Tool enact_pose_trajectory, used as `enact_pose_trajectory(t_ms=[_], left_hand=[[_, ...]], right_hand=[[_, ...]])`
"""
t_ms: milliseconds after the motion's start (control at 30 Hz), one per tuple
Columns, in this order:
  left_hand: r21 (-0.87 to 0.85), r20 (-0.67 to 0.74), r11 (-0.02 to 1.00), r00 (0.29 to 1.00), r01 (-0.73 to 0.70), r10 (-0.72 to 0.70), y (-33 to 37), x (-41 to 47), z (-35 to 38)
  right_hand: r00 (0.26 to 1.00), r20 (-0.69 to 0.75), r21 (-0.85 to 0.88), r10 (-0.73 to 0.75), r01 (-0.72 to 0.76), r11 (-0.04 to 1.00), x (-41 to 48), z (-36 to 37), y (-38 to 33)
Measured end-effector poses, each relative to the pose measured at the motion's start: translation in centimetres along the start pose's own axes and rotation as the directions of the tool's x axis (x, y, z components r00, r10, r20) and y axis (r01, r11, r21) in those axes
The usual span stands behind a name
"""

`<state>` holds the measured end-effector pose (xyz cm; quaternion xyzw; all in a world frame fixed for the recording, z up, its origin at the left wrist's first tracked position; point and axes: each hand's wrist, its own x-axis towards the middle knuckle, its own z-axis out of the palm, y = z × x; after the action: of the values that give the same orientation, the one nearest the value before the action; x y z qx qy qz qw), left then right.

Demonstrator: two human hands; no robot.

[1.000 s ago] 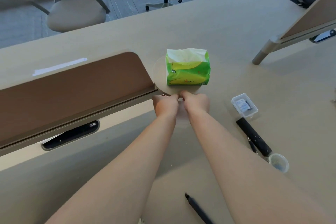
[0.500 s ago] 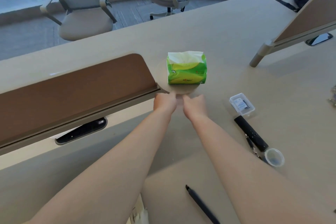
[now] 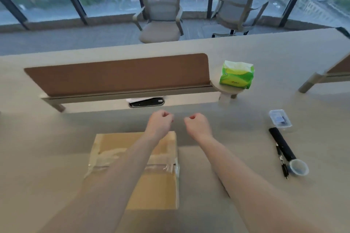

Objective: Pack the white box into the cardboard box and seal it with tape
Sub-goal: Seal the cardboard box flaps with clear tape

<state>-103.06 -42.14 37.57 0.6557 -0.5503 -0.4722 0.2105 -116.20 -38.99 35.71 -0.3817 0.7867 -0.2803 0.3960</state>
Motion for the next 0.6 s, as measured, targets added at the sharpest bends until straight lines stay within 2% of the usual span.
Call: enact_pose_trajectory(t_ms=[100, 200, 300, 400, 467, 533, 600], left_hand=[[0.033, -0.134, 0.998, 0.99, 0.05, -0.045, -4.1, -2.9, -4.8], [0.07, -0.198, 0.992, 0.976, 0.109, -0.093, -8.0, -4.6, -8.5], [0.194, -0.235, 0.966, 0.964, 0.173, -0.126, -11.2, -5.2, -11.3], [0.362, -0.251, 0.904, 0.957, 0.229, -0.142, -14.3, -5.3, -13.5], [0.379, -0.274, 0.881, 0.944, 0.284, -0.186, -16.5, -5.1, -14.8], [0.352, -0.234, 0.887, 0.946, 0.298, -0.225, -19.6, -3.9, -15.7], [0.331, -0.128, 0.907, 0.965, 0.26, -0.229, -21.2, -3.9, -16.3]], right_hand=[[0.998, 0.058, -0.068, -0.018, 0.022, 0.997, -3.5, 3.0, -0.2], [0.995, 0.099, -0.155, 0.026, -0.01, 0.988, -5.9, 5.9, 0.4], [0.995, 0.09, -0.26, 0.029, -0.004, 0.966, -7.3, 8.7, 1.1], [0.997, 0.044, -0.264, 0.067, -0.053, 0.963, -8.5, 10.7, 1.6], [0.997, 0.014, -0.256, 0.081, -0.074, 0.964, -9.2, 11.6, 2.1], [0.993, -0.003, -0.215, 0.116, -0.114, 0.97, -9.9, 12.3, 2.3], [0.992, -0.037, -0.211, 0.117, -0.122, 0.97, -10.5, 12.9, 2.6]])
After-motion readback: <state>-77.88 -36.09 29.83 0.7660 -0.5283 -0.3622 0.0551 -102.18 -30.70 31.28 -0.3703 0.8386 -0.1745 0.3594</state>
